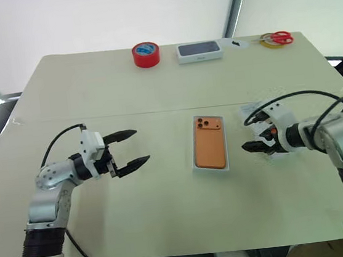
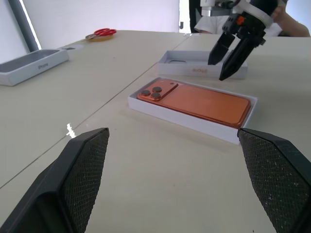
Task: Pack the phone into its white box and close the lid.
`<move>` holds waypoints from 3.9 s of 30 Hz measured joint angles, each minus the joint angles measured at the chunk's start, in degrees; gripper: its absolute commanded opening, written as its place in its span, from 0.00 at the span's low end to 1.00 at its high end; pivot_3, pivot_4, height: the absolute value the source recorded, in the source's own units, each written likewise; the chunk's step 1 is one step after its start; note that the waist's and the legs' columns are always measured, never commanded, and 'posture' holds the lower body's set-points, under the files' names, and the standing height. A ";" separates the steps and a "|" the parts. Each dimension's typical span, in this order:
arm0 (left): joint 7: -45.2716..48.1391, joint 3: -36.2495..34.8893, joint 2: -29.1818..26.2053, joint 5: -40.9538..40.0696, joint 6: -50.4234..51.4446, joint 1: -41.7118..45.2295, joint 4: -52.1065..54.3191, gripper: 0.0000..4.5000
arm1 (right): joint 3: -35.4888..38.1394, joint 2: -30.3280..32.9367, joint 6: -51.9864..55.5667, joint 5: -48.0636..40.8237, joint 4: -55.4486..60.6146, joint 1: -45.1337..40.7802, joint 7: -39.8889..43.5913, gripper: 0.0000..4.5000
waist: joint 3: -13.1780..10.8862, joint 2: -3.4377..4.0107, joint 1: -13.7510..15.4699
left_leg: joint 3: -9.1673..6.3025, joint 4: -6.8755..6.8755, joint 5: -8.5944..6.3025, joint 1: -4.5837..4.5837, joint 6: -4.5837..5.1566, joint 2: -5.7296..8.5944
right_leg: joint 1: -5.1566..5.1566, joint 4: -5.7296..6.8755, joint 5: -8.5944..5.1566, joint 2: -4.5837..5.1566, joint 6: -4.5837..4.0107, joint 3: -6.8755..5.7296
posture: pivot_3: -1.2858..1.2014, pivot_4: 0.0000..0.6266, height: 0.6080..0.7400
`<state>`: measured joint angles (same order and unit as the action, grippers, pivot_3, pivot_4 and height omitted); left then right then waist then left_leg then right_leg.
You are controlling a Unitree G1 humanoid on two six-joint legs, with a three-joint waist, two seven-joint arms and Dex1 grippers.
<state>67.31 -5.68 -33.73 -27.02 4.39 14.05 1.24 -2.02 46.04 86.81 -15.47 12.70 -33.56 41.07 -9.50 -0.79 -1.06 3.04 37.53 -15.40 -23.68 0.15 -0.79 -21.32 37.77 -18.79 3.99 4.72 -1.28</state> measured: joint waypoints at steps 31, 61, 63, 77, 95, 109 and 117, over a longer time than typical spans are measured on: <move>-7.98 0.39 3.04 -2.30 8.09 -0.04 3.84 0.01 | 11.03 -16.91 -19.68 -2.34 -14.65 -10.89 -14.83 0.00 | 0.02 -0.01 -0.02 | 0.04 -0.03 0.07 -0.23 -0.06 0.00 | -0.25 0.20 0.01 -0.17 0.03 -0.01 | 0.52 0.24 1.00; -15.60 3.25 9.13 -2.10 10.01 0.70 6.23 0.01 | 17.11 -37.41 -6.31 -83.39 -8.32 3.60 -55.64 0.00 | 0.02 0.02 0.07 | -0.04 0.15 0.08 -0.45 -0.06 -0.06 | -0.36 0.29 0.01 -0.26 0.01 -0.03 | 0.52 0.24 1.00; -16.33 3.27 9.40 -2.10 10.17 0.67 6.23 0.01 | 14.00 -36.34 -10.22 -86.97 -8.53 3.86 -58.85 0.00 | 0.02 0.02 0.11 | -0.04 0.24 0.07 -0.53 -0.03 -0.06 | -0.40 0.31 0.01 -0.26 0.02 -0.03 | 0.52 0.24 1.00; -20.67 7.15 13.94 0.42 10.03 -0.02 5.58 0.01 | 7.94 -31.13 -22.71 -88.09 -10.64 7.27 -61.96 0.00 | 0.04 0.02 0.30 | -0.05 0.42 0.02 -0.69 0.06 -0.10 | -0.45 0.32 0.01 -0.29 0.03 -0.04 | 0.52 0.24 1.00; -21.31 12.33 23.76 4.61 7.65 5.69 -5.28 0.00 | 12.12 -16.80 -24.70 -84.40 -11.90 11.55 -52.67 0.89 | 0.05 0.00 0.85 | -0.06 0.56 -0.04 -0.76 0.16 -0.08 | -0.42 0.28 0.02 -0.28 0.04 -0.07 | 0.52 0.24 1.00; -18.94 13.25 18.09 5.66 8.52 3.75 -4.64 0.00 | 3.44 -0.39 -48.72 -32.24 -5.82 17.04 -20.63 0.26 | 0.05 0.03 0.63 | -0.07 0.58 -0.05 -0.75 0.16 -0.14 | -0.43 0.26 0.02 -0.36 0.05 -0.06 | 0.52 0.24 1.00; -20.02 14.94 17.71 9.61 8.51 5.04 -8.45 0.00 | 1.37 -1.46 -58.60 -17.15 -4.96 19.26 -12.20 0.01 | 0.05 0.04 1.66 | -0.09 0.63 -0.03 -0.71 0.14 -0.12 | -0.39 0.27 0.02 -0.34 0.06 -0.08 | 0.52 0.24 1.00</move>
<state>47.30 9.26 -16.02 -17.41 12.89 19.09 -7.20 -0.66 44.58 28.21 -32.62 7.75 -14.30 28.87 -9.45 -0.75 0.60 2.95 38.16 -15.43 -24.39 0.29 -0.90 -21.71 38.04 -18.77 3.65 4.78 -1.35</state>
